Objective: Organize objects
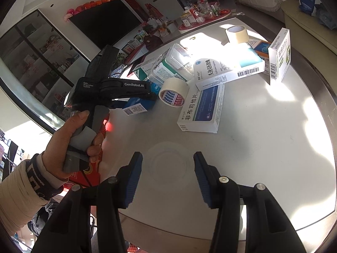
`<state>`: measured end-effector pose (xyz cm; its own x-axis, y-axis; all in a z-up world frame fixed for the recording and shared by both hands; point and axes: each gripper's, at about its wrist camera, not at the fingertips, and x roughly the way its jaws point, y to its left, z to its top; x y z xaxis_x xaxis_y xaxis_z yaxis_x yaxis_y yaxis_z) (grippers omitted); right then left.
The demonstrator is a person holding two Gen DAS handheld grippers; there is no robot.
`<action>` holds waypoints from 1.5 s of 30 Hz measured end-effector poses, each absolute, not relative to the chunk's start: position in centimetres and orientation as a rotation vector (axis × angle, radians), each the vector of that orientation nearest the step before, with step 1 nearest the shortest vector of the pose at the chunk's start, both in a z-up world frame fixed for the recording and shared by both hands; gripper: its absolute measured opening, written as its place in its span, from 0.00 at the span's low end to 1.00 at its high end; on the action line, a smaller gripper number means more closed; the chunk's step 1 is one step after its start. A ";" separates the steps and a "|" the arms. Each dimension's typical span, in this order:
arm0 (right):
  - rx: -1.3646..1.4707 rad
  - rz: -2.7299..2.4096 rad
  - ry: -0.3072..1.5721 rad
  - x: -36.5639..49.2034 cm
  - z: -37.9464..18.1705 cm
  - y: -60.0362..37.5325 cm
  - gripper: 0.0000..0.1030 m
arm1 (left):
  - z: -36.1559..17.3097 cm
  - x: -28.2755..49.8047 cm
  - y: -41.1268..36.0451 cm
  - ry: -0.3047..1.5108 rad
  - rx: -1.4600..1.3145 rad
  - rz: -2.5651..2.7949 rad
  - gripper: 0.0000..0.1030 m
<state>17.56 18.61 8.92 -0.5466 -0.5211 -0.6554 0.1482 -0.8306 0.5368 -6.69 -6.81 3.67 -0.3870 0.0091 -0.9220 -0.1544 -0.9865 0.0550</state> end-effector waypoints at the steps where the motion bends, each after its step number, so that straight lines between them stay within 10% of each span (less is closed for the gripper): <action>1: 1.214 -2.391 -0.607 17.6 8.9 18.7 0.48 | 4.3 -5.9 -6.5 0.225 -1.633 2.549 0.81; 45: 1.227 -2.400 -0.611 20.1 11.3 15.9 0.48 | 15.9 10.6 -11.9 0.237 -1.001 2.886 0.81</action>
<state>20.07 15.86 11.33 -0.5491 -0.5096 -0.6624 0.1305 -0.8351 0.5343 10.64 -11.88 15.89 -0.7837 0.0232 -0.6207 -0.1239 -0.9850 0.1197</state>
